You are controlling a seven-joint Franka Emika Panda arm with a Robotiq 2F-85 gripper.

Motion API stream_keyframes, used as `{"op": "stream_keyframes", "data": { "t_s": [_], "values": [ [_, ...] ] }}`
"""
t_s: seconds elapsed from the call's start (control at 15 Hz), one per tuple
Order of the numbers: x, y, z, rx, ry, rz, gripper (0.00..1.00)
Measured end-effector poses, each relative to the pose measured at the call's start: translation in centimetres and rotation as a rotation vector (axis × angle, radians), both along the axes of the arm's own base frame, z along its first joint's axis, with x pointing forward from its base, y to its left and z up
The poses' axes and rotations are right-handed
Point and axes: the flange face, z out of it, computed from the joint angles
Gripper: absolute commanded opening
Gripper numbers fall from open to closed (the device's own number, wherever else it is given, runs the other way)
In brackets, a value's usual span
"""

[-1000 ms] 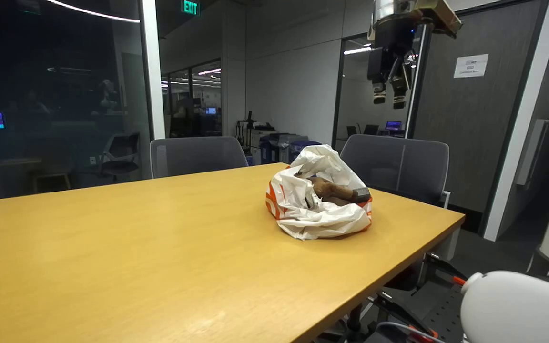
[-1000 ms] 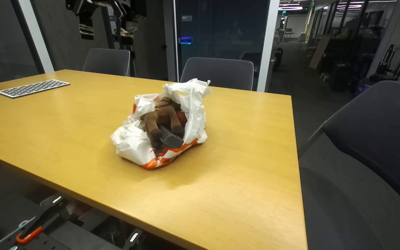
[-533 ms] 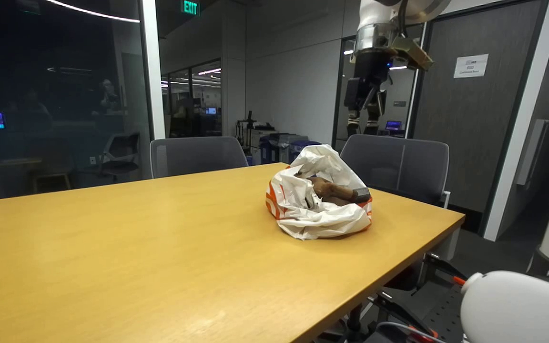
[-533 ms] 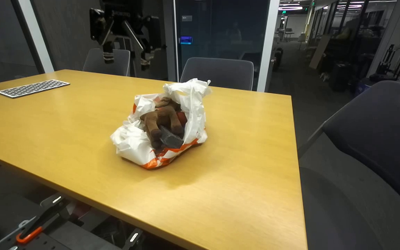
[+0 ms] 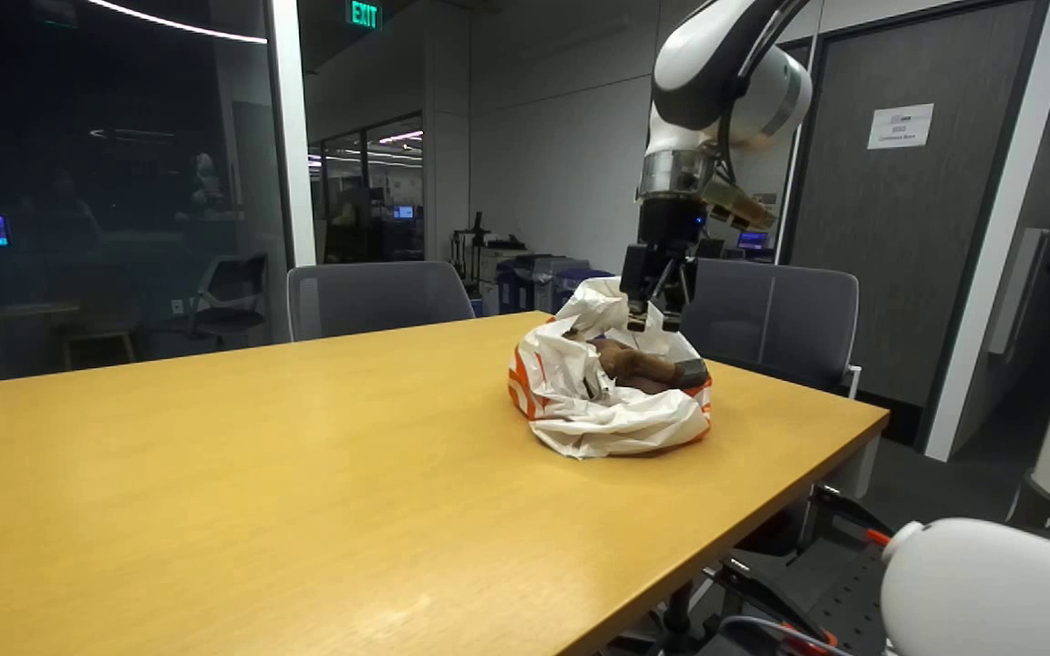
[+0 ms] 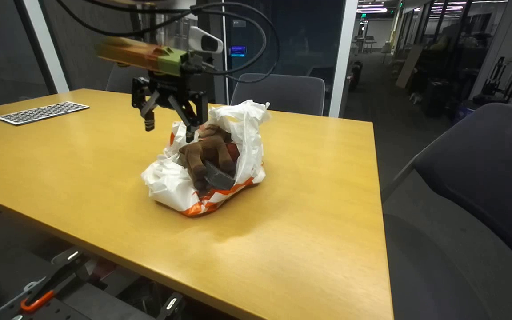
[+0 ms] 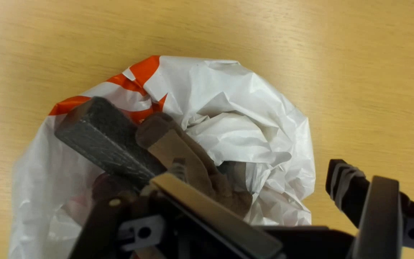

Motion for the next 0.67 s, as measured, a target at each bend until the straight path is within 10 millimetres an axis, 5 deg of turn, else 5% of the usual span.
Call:
{"op": "stream_keyframes", "data": {
  "t_s": [0.47, 0.53, 0.67],
  "values": [
    [2.9, 1.6, -3.9, -0.130, -0.145, 0.093, 1.00],
    [3.1, 1.3, -4.6, -0.149, -0.146, 0.095, 0.75],
    [3.2, 0.5, -5.9, -0.175, -0.130, 0.097, 0.68]
  ]
}}
